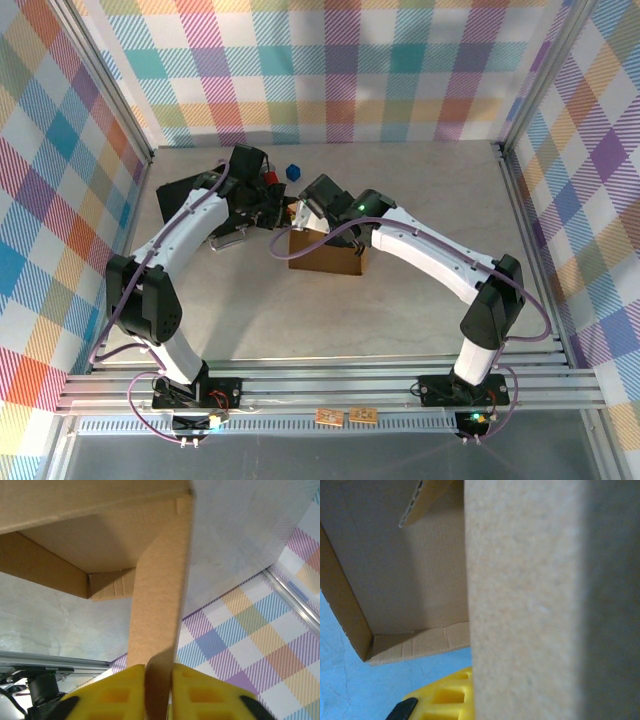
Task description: Fold the paper box
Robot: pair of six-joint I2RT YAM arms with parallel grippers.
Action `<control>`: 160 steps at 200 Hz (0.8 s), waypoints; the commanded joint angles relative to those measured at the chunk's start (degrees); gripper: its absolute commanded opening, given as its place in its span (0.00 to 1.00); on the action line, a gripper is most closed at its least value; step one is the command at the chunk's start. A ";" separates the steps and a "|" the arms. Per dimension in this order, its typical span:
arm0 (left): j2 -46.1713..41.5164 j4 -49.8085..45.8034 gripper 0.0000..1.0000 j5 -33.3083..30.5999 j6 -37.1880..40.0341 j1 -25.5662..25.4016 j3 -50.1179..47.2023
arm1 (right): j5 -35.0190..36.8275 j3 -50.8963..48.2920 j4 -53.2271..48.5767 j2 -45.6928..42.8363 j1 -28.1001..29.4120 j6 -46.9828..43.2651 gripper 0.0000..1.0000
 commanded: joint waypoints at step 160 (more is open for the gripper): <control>2.39 0.61 0.00 5.30 8.00 3.87 -5.80 | -32.17 2.91 -2.00 -12.60 -23.63 42.10 0.66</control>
